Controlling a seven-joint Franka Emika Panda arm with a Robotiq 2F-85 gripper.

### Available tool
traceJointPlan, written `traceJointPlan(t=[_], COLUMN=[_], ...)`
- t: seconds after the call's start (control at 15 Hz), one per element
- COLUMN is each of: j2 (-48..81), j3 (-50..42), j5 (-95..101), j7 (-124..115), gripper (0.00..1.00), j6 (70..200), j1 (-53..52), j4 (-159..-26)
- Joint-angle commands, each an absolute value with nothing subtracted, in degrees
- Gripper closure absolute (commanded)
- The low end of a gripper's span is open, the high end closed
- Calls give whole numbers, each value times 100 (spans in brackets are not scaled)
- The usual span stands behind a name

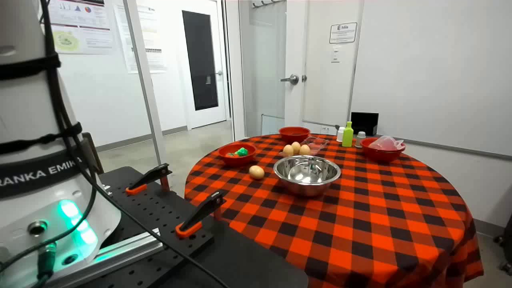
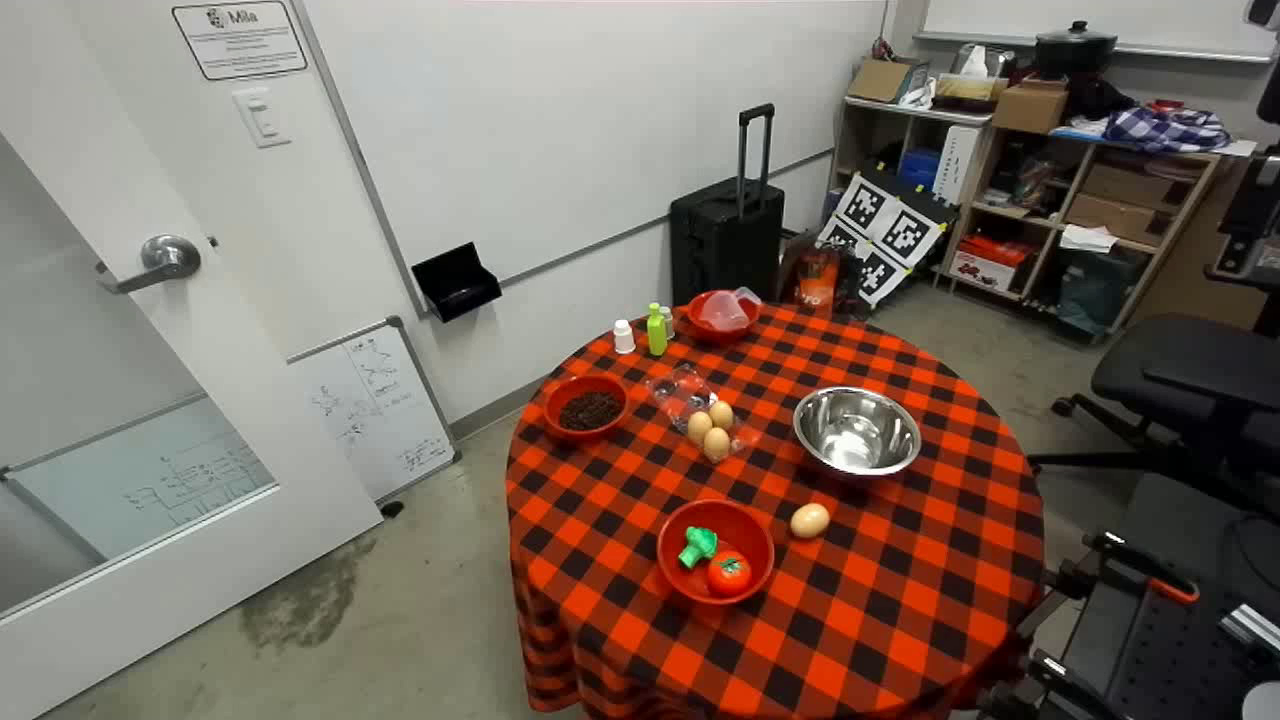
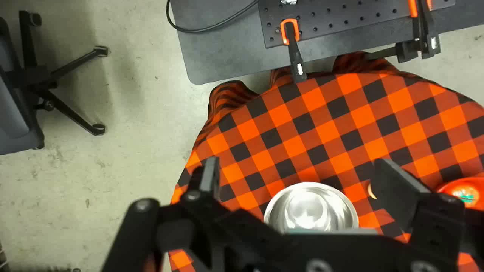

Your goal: Put the egg in the red bowl

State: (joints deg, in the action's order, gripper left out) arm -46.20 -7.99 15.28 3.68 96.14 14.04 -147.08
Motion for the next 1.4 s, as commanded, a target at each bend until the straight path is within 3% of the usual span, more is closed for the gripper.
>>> traceJointPlan(t=[0.0, 0.67, 1.33], j2=[-4628, -3590, -2033], j3=[-879, -1312, -966], j5=[1580, 1554, 1527], j7=[306, 2313, 4066], gripper=[0, 0, 0], j6=[9584, 9889, 11672], j1=[1292, 351, -459], j4=[-14694, -14332, -14402])
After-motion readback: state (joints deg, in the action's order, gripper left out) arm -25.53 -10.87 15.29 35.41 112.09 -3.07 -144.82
